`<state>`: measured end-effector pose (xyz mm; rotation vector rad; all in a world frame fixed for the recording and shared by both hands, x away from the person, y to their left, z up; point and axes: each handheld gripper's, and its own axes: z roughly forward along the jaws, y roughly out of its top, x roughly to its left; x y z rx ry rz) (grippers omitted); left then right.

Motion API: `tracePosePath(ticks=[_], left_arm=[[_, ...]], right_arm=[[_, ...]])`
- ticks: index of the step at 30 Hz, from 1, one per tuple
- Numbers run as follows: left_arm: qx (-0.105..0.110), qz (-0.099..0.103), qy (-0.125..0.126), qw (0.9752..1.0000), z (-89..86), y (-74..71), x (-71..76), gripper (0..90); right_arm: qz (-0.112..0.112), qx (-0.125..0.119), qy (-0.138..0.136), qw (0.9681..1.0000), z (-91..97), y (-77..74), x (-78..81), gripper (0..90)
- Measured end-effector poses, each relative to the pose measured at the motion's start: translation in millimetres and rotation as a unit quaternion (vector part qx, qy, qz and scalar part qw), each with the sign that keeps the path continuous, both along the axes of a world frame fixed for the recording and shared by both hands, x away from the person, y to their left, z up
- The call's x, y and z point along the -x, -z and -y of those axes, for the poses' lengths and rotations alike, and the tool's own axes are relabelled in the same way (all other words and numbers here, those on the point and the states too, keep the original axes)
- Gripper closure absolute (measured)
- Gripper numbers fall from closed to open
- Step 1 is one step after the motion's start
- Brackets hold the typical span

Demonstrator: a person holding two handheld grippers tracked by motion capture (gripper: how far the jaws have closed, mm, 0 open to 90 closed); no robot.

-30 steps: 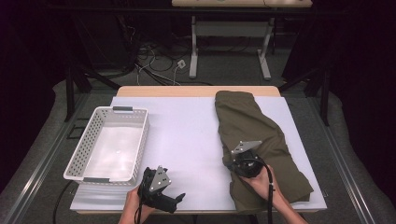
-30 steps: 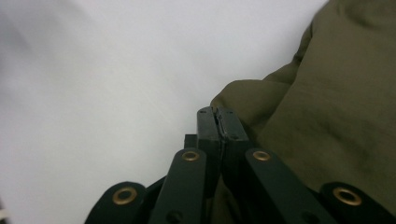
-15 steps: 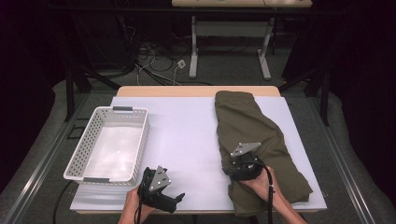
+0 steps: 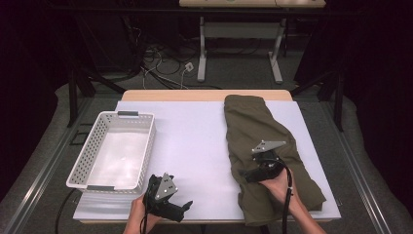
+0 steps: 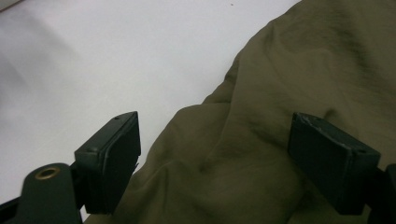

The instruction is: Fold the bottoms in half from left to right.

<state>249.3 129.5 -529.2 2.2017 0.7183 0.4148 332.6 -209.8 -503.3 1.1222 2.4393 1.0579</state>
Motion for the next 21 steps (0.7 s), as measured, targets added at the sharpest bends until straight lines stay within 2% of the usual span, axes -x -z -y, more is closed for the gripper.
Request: tracePosePath(ticks=[4,11,13,21], left_arm=[[-0.001,-0.002,0.0,1.0,-0.6,-0.3,0.1,0.0],[0.0,-0.001,0.0,1.0,-0.2,-0.4,1.1,0.0],[-0.001,0.0,0.0,1.0,-0.4,-0.6,1.0,0.0],[0.002,0.0,-0.001,1.0,-0.8,-0.2,0.6,0.0]], right_arm=[[-0.003,0.009,0.008,0.9999,-2.8,-1.6,-7.7,14.7],[-0.003,0.019,0.009,0.9998,-11.8,-4.2,-19.0,13.7],[-0.009,0.022,0.005,0.9997,-14.8,-5.8,-22.8,13.7],[-0.008,0.025,0.007,0.9996,-35.8,-15.8,-47.4,14.3]])
